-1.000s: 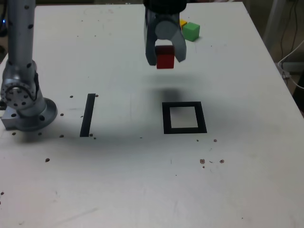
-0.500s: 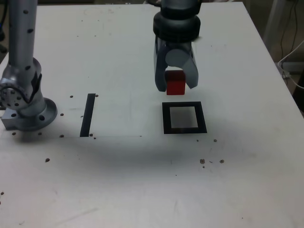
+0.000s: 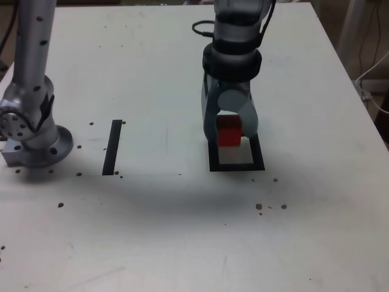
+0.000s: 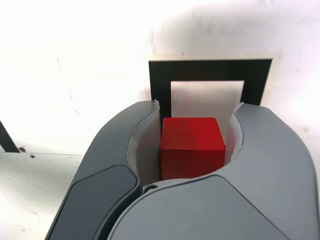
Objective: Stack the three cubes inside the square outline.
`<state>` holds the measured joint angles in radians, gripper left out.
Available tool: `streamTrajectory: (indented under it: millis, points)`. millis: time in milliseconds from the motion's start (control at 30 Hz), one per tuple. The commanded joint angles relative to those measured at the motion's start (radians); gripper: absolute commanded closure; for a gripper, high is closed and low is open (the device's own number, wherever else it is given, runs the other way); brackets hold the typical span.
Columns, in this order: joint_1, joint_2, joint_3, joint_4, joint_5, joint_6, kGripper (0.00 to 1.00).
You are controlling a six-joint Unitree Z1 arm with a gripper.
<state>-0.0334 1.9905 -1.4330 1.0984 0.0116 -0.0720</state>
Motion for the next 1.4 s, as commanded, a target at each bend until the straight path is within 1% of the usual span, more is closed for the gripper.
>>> streamTrajectory:
  millis: [0, 633, 700, 733, 767, 800, 833, 900, 933, 967, 1033, 1233, 1300, 1367]
  points:
    - [-0.006, 0.009, 0.006, -0.013, -0.002, -0.008, 0.67]
    - [-0.008, 0.041, 0.055, -0.106, -0.005, -0.022, 0.67]
    - [-0.008, 0.042, 0.060, -0.114, -0.005, -0.022, 0.65]
    - [-0.008, 0.042, 0.063, -0.118, -0.005, -0.022, 0.61]
    - [-0.008, 0.043, 0.066, -0.123, -0.005, -0.022, 0.56]
    - [-0.008, 0.043, 0.070, -0.128, -0.005, -0.022, 0.48]
    - [-0.008, 0.043, 0.074, -0.135, -0.005, -0.022, 0.37]
    - [-0.008, 0.042, 0.081, -0.143, -0.005, -0.022, 0.21]
    - [-0.008, 0.042, 0.084, -0.146, -0.005, -0.022, 0.15]
    - [-0.008, 0.041, 0.087, -0.148, -0.005, -0.022, 0.11]
    - [-0.008, 0.039, 0.092, -0.151, -0.005, -0.022, 0.08]
    - [-0.006, 0.025, 0.107, -0.157, -0.001, -0.022, 0.05]
    - [0.000, 0.013, 0.114, -0.157, 0.006, -0.023, 0.04]
    - [0.014, -0.008, 0.121, -0.149, 0.022, -0.025, 0.03]
